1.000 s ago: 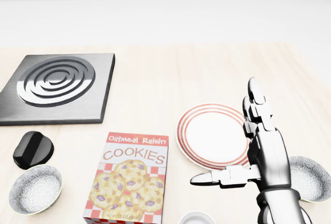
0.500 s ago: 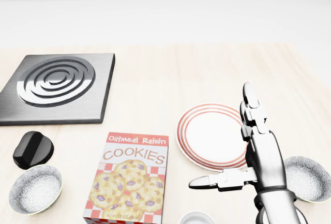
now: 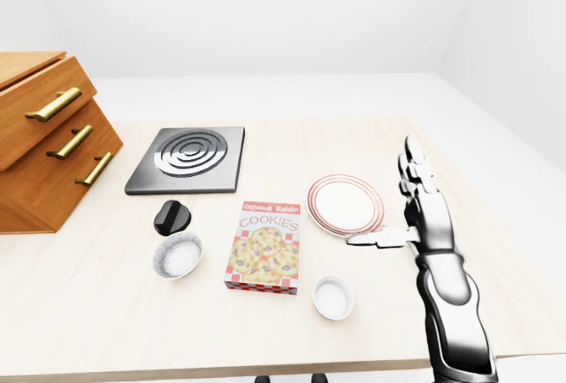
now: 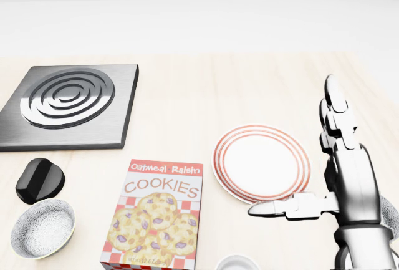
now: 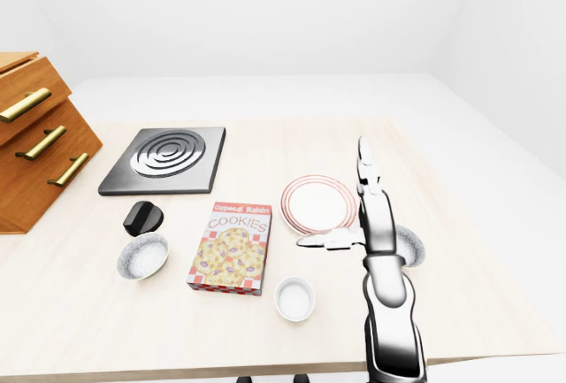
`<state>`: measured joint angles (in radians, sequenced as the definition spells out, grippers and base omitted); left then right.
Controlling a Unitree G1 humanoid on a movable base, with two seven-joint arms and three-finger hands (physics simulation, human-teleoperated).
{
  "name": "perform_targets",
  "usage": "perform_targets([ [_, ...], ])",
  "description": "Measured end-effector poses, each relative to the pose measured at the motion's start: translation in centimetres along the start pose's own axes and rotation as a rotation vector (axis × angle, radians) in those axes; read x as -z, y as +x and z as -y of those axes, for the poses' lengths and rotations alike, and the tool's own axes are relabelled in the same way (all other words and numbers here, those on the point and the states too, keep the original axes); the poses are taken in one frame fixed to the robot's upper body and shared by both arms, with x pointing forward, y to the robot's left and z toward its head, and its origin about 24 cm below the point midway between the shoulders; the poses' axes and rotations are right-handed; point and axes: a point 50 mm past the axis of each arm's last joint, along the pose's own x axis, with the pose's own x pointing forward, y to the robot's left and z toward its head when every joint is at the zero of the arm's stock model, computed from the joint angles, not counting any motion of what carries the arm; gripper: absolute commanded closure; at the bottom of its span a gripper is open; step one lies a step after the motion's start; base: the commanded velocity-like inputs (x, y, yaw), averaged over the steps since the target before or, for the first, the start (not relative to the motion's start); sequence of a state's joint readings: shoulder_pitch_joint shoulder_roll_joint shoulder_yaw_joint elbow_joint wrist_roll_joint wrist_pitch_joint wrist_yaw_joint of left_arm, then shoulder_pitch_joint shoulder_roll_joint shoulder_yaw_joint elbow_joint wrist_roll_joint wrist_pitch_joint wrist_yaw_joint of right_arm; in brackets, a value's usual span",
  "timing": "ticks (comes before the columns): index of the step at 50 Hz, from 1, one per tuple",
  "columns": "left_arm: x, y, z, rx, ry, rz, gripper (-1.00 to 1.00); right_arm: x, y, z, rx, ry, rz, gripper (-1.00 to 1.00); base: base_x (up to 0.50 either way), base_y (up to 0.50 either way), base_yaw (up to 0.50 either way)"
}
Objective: Pick the akita bowl next to the plate and place it on the plate.
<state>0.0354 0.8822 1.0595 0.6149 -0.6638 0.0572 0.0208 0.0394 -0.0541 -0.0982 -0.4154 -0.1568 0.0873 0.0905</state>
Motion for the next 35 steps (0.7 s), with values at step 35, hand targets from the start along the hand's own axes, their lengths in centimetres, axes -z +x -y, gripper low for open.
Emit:
perform_targets([
  [35,0.0,0.3,-0.6,-0.035,-0.009,-0.028,-1.00,-3.3,-5.1,8.1,0.016,-0.704,-0.149,-1.00,0.00,0.00,0.00],
])
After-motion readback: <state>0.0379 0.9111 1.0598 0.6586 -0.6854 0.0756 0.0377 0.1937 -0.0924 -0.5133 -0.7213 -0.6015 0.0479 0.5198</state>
